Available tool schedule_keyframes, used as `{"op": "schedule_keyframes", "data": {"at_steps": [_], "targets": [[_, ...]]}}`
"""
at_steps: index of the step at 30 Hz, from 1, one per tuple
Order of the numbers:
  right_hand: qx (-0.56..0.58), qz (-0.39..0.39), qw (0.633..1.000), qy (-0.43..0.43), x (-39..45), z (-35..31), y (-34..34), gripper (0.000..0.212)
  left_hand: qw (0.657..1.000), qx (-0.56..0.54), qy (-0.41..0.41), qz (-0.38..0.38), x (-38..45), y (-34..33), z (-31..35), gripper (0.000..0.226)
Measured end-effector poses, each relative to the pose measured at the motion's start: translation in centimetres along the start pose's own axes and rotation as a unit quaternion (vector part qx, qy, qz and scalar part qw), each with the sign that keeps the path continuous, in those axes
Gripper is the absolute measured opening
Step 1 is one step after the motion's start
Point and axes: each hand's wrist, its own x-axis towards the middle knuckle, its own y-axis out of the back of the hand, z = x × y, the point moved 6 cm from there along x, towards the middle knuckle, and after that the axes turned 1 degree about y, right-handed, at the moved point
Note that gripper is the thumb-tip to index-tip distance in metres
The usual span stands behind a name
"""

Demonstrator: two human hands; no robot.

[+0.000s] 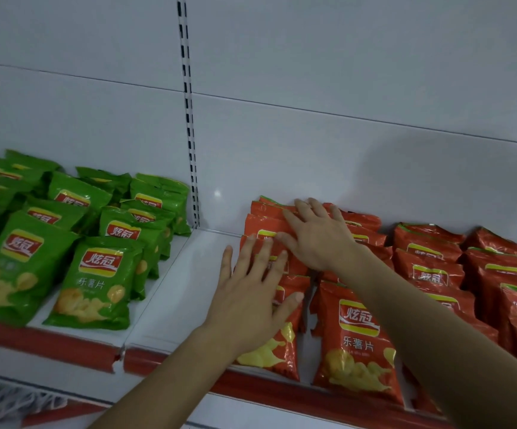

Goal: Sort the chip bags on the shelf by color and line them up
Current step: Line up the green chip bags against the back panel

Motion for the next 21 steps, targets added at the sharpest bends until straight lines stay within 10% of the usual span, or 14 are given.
{"op": "schedule_keyframes", "data": {"at_steps": [15, 21], "targets": [[0.048, 0.076, 0.995, 0.046, 0.2, -16.9, 4.6, 0.088, 0.987, 0.021, 0.111, 0.113, -7.9, 7.7, -16.6, 0.066], [0.082, 0.115, 0.99, 0.015, -0.9, -25.6, 3.8, 0.062, 0.992, 0.029, 0.087, 0.082, -11.3, 7.5, -23.6, 0.055]]}}
